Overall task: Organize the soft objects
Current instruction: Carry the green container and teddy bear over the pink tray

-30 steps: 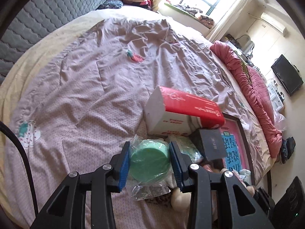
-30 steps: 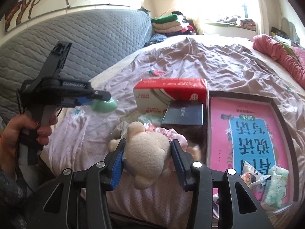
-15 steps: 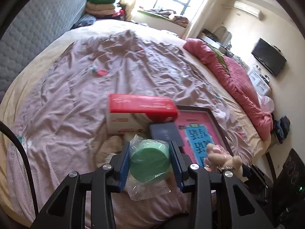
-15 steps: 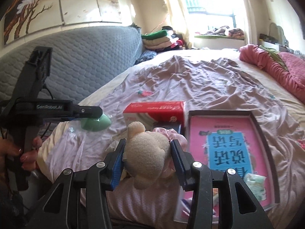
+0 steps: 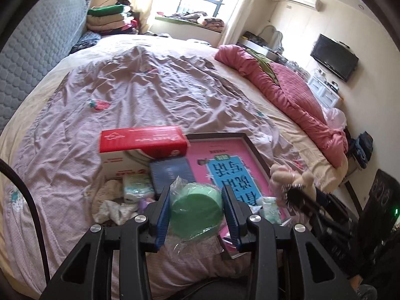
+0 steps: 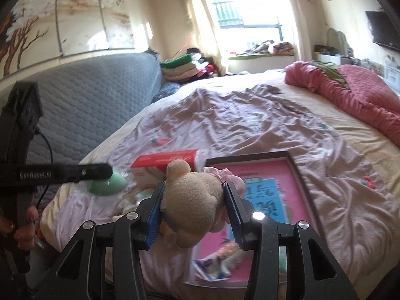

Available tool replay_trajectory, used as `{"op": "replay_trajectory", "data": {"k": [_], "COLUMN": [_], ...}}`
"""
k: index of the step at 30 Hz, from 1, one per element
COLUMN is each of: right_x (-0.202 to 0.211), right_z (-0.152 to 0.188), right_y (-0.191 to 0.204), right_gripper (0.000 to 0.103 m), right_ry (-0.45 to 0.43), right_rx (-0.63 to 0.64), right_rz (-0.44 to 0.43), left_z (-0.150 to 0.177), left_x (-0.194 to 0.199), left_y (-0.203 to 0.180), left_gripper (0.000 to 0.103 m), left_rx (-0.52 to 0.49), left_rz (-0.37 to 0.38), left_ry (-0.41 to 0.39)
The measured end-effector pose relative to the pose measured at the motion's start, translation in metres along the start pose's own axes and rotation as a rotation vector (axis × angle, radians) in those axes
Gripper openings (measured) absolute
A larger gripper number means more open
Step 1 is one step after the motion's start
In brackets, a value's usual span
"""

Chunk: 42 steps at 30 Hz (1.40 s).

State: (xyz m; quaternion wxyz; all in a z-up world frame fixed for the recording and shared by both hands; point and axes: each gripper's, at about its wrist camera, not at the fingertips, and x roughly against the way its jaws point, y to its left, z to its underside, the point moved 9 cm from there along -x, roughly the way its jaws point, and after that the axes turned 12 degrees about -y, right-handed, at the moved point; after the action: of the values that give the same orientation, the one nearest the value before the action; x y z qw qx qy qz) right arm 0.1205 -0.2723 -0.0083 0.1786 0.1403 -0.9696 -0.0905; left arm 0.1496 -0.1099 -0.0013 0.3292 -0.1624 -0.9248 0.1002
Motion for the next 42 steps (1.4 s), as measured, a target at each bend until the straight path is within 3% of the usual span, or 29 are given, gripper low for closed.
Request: {"op": "replay_trajectory", "data": {"k": [6,18,42], "right_x": [0.017,0.029,0.016], "right_z": [-0.009,-0.006,0.018], "right_y": [-0.035,-0.060,-0.088], "right_gripper": [0.048,0.048,0.049], "right_ry": [-0.034,-0.048,-0.014], "right_rx": [-0.054,-0.082,-0.111], "right_rz": [0.055,0.085,0.087], "left_z": [0.002,0.018,0.053], "left_x": [-0.012,-0.037,-0.106], "left_y": [-0.031,-0.076,-0.085], "left_gripper": [0.040,0.040,0.040], "left_rx": [-0.033,-0.107,-0.146], "left_rz": [0.031,0.058,0.041], "left_ry": [0.015,0.053,0.154]}}
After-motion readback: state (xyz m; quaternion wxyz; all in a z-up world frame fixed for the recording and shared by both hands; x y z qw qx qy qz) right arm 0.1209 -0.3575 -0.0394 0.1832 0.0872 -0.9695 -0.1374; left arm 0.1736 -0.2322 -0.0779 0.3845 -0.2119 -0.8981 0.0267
